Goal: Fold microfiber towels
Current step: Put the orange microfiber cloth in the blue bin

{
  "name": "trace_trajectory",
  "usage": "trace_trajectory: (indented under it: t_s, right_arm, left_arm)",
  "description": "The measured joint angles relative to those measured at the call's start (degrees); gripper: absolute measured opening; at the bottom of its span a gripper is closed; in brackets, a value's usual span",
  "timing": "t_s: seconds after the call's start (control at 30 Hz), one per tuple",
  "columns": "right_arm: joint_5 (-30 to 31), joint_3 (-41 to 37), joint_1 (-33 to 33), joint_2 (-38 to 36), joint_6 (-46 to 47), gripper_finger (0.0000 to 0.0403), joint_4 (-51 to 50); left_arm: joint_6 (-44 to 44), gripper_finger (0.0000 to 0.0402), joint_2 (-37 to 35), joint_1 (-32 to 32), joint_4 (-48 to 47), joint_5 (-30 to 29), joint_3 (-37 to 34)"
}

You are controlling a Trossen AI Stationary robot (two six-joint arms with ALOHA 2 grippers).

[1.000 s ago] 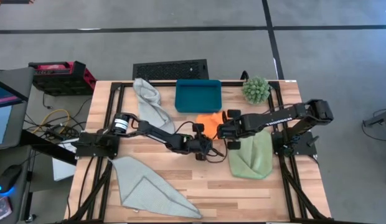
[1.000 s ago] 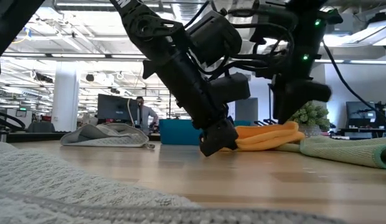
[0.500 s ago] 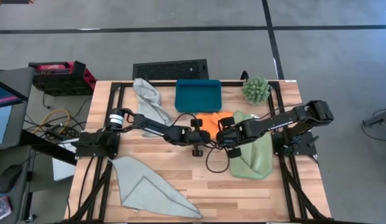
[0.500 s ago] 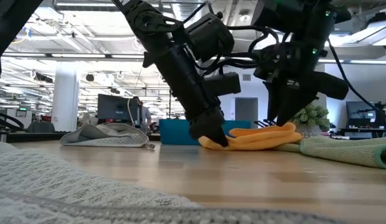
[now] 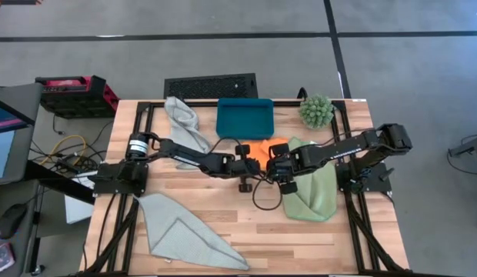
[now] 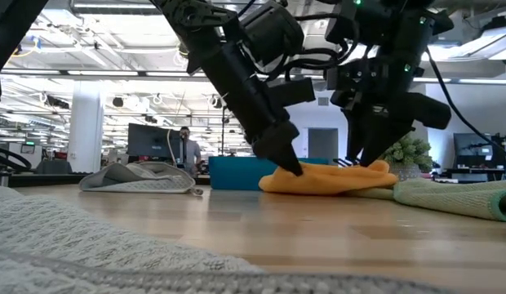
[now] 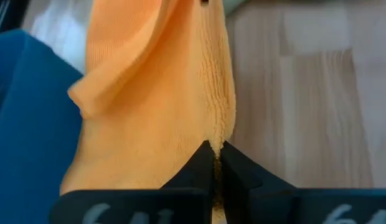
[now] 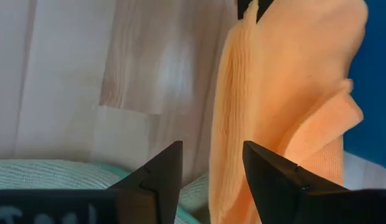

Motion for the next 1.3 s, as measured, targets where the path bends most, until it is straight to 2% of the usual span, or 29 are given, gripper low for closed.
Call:
trace_trajectory:
  t_s: [0.33,0.6,0.77,1.0,1.3]
  right_arm:
    - [0.6,0.0,-0.3,0.0,0.1,0.02,1.3]
    - [2.9,0.0,-0.5,0.0,0.2,0.019,1.3]
    - [3.2,0.0,0.2,0.0,0.2,0.0185,1.8]
    - [3.8,0.0,-0.5,0.0,0.6,0.019,3.0]
    - [0.1,0.0,-1.3,0.0,2.2,0.0205,3.0]
  left_arm:
    - [-0.5,0.0,-0.8,0.0,-1.7,2.2,4.0]
    - [-0.5,0.0,-0.8,0.0,-6.0,3.4,7.0]
    - [-2.7,0.0,-0.8,0.0,-9.4,3.4,7.3]
    - [-3.4,0.0,-0.8,0.0,-9.0,4.9,7.4]
    - [-3.6,0.0,-0.8,0.2,-8.7,3.3,7.4]
